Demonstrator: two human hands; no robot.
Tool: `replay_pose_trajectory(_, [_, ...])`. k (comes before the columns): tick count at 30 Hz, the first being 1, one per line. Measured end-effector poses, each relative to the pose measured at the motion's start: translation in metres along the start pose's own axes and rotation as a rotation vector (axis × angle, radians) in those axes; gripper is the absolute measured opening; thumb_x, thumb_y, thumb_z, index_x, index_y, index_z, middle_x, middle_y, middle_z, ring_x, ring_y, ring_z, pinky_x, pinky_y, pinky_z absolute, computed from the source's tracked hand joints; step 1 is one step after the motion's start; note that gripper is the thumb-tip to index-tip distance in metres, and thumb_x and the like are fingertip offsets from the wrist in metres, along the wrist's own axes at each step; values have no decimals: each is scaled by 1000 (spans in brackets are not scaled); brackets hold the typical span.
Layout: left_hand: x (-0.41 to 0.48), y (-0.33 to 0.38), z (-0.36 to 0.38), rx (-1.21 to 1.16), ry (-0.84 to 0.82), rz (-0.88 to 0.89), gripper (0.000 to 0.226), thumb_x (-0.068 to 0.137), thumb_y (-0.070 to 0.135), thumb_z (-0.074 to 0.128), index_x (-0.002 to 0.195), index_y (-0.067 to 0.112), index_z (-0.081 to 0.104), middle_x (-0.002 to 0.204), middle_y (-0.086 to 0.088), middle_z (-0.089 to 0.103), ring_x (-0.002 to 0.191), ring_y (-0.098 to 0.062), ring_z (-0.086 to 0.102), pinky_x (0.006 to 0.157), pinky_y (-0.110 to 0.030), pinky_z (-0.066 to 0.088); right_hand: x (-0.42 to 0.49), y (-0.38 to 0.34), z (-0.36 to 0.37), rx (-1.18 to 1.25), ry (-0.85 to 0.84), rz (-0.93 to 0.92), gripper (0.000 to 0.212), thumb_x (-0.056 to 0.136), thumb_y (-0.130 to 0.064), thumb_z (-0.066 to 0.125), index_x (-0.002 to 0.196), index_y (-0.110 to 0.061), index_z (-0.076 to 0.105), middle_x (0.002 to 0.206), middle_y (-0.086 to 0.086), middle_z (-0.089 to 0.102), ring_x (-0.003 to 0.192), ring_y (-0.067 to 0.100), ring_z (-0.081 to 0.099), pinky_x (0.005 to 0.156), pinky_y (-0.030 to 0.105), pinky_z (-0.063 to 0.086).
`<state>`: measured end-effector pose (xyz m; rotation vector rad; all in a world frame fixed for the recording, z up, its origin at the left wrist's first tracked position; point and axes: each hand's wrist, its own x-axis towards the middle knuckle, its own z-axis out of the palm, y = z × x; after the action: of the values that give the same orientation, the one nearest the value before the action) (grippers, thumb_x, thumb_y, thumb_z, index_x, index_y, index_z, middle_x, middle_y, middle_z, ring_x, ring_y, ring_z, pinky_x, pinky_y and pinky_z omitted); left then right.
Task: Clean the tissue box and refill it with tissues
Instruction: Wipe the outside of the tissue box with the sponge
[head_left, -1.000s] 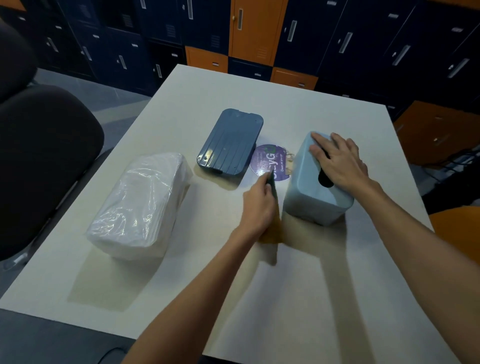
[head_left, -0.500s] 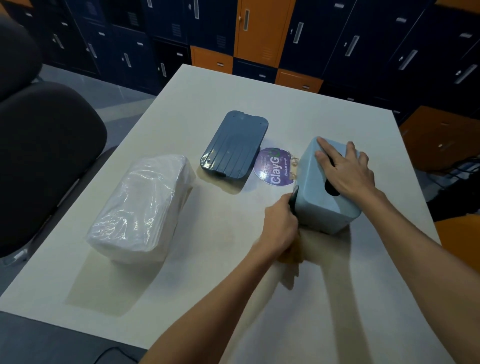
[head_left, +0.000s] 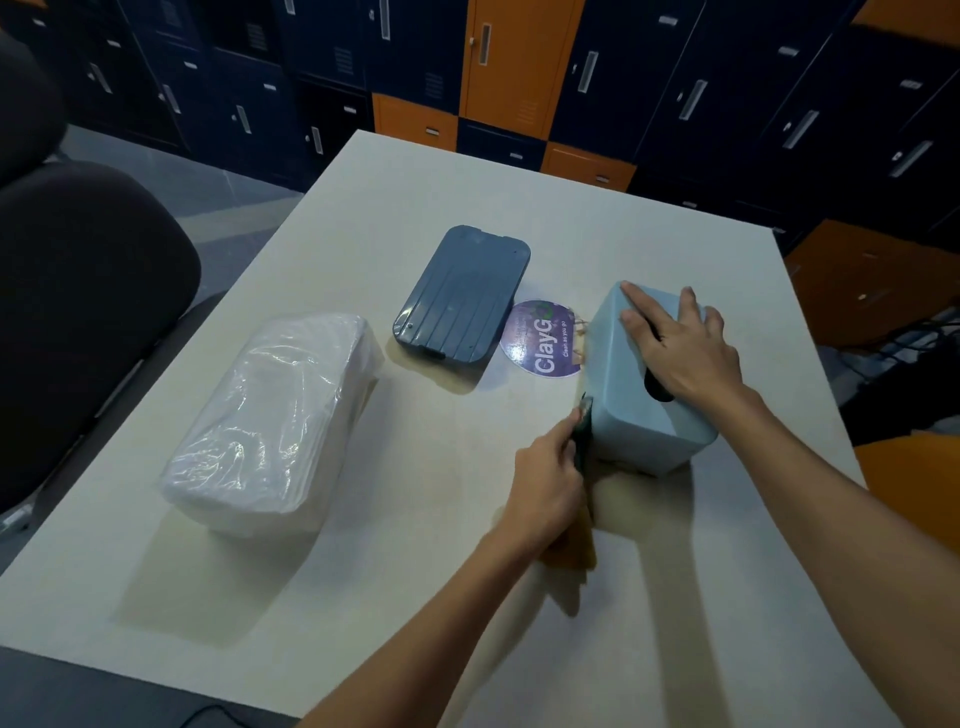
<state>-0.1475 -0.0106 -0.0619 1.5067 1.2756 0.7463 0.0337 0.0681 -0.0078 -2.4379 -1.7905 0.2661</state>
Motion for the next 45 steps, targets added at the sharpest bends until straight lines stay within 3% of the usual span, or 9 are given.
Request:
replay_pose_trajectory(6, [38,29,-7,-36,-43,-145,43,95,1,37,131,11,57,130,-16,59,118,-34,52,97,-34,39,1,0,2,-19,18,16,50,92,-70,10,142,-62,9,160,10,6,144,39,6,108,58,23])
replay_pose_trajectory(10, [28,49,-4,-109,33,44,43,97,1,37,136,12,52,132,-13,57,118,-27,53,88,-19,42,2,0,2,-17,24,19,50,92,-70,10,141,-62,10,160,10,6,144,39,7,108,58,23])
replay_pose_trajectory(12, [2,42,8,-160,131,166,45,98,2,37,140,16,47,142,-5,51,128,-16,47,98,-10,34,2,-1,2,-16,25,16,50,92,-69,11,141,-62,10,160,10,6,144,38,8,108,58,23])
replay_pose_trajectory(16, [-31,14,36,-186,176,258,57,95,3,35,150,17,28,156,2,26,144,-4,18,117,-20,17,1,0,2,-6,22,4,50,92,-69,11,142,-62,11,160,10,6,144,39,7,108,58,22])
replay_pose_trajectory(20, [-22,12,37,-250,236,119,55,92,15,31,147,18,35,144,6,44,130,-6,43,109,-16,31,0,1,2,-5,18,5,50,92,-70,11,142,-62,10,160,10,6,144,39,6,108,58,22])
replay_pose_trajectory(27, [35,32,-12,-101,-60,-17,59,88,-8,34,139,19,50,139,-7,54,127,-26,47,104,-27,36,3,0,3,-19,24,38,52,92,-69,9,143,-60,8,160,11,5,143,40,7,108,58,23])
replay_pose_trajectory(35, [-19,23,-1,-179,42,171,49,99,-1,37,145,17,40,144,-1,44,123,-3,39,88,10,23,5,2,4,-13,26,15,51,92,-70,9,142,-62,7,160,11,5,144,40,5,108,58,22])
replay_pose_trajectory(42, [35,17,-11,-17,-54,26,60,88,-8,35,139,19,51,139,-4,54,129,-22,47,108,-26,33,4,0,3,-5,22,29,52,92,-69,9,143,-61,6,160,11,4,144,41,4,109,57,21])
replay_pose_trajectory(45, [36,36,-15,-68,-44,74,57,91,-8,34,140,17,48,140,-4,53,127,-16,45,102,-16,34,5,-1,5,-12,37,46,52,92,-69,9,143,-60,6,160,12,4,143,42,5,109,58,21])
